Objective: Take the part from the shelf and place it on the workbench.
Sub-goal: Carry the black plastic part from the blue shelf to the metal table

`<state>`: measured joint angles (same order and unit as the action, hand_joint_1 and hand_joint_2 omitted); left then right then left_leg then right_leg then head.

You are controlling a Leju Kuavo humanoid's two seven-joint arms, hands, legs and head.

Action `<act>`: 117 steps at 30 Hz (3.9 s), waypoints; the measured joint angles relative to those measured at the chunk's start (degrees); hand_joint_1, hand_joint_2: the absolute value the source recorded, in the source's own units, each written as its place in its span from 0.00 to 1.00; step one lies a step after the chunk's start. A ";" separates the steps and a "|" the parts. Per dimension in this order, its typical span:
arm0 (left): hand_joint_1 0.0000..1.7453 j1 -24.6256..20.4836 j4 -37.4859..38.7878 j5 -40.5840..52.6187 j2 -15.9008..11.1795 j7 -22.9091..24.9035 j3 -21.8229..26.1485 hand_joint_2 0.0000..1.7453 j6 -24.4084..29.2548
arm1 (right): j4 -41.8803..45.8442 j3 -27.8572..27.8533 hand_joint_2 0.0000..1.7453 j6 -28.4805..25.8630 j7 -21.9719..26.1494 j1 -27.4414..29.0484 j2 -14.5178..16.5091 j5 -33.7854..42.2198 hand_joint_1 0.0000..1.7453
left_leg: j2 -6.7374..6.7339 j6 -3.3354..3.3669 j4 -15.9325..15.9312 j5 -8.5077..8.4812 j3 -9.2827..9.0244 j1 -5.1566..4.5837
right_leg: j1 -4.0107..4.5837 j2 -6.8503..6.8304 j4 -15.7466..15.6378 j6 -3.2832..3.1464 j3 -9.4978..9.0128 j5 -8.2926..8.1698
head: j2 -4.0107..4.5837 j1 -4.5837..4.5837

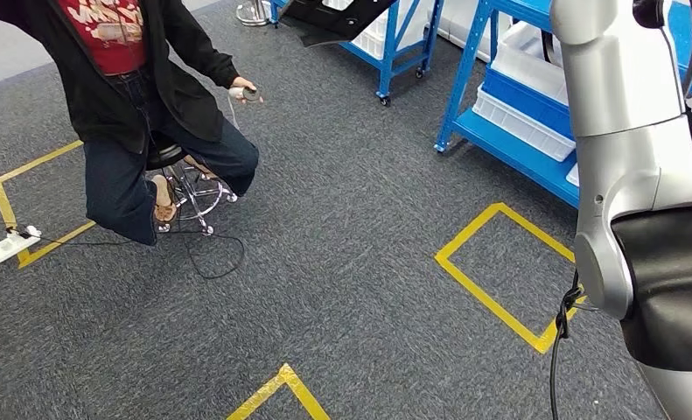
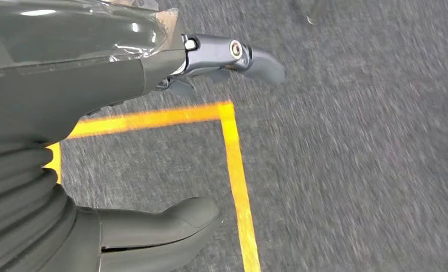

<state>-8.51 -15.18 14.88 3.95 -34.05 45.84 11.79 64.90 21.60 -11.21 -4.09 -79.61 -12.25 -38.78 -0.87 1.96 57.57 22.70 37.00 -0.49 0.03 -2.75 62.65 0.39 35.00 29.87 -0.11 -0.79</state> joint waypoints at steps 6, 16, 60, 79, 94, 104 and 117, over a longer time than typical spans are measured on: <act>0.00 0.02 0.39 0.17 0.62 1.03 0.02 1.00 0.59 | -4.34 0.92 1.00 -0.34 -0.68 -2.85 0.02 -0.27 1.00 | 3.57 -0.16 0.06 -0.29 -0.05 1.17 | -1.25 2.89 8.94 2.14 4.81 1.59 | 0.00 -0.12; 0.00 0.73 0.65 0.94 0.52 1.11 0.04 1.00 0.74 | -6.41 2.09 1.00 -0.37 0.80 -3.40 1.11 1.48 1.00 | 2.57 -3.23 6.94 3.29 3.72 1.99 | -1.77 3.30 -2.91 0.89 -0.97 -3.16 | 0.00 0.12; 0.00 -1.75 0.68 8.42 2.35 5.11 -3.07 1.00 1.42 | 9.62 7.43 1.00 -2.14 -2.35 19.99 11.11 -5.48 1.00 | -0.87 0.20 0.43 0.42 -0.30 -0.23 | 0.16 -0.97 -2.33 0.24 -0.76 -1.90 | 0.00 0.12; 0.00 -1.50 0.69 8.57 2.94 5.43 -3.44 1.00 1.46 | 10.65 5.63 1.00 -1.86 -2.90 21.11 11.94 -7.09 1.00 | 1.40 -2.50 14.46 6.81 6.98 1.13 | -1.12 2.11 -3.41 0.21 -0.33 -4.02 | 0.00 0.20; 0.00 -1.93 0.69 9.02 2.98 5.66 -3.57 1.00 1.46 | 11.00 3.98 1.00 -1.41 -3.12 20.63 11.17 -8.47 1.00 | 1.35 0.72 0.23 0.27 -0.70 0.29 | -0.30 2.08 8.86 0.47 5.83 1.54 | 0.00 0.07; 0.00 -1.22 0.69 7.95 2.91 5.79 -3.51 1.00 2.50 | 7.06 1.37 1.00 -0.54 2.13 18.22 11.00 -5.62 1.00 | 6.14 -0.87 1.24 0.47 0.20 0.71 | -1.28 4.24 -3.13 2.03 0.18 -4.23 | 0.00 0.02; 0.00 -0.36 1.02 6.25 2.28 5.62 -2.61 1.00 3.75 | -0.75 1.64 1.00 -3.06 4.98 14.96 15.72 -5.05 1.00 | -1.70 -1.30 1.95 0.74 0.80 0.24 | 0.04 -0.86 -3.43 0.29 -0.31 -3.64 | 0.00 0.31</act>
<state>-8.87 -14.16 21.14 6.22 -28.44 43.23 15.53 64.15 23.24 -14.27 0.88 -64.65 3.47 -43.83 -2.58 0.67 59.52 23.44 37.80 -0.24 0.08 -3.61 59.22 0.68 34.69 26.24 -0.11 -0.49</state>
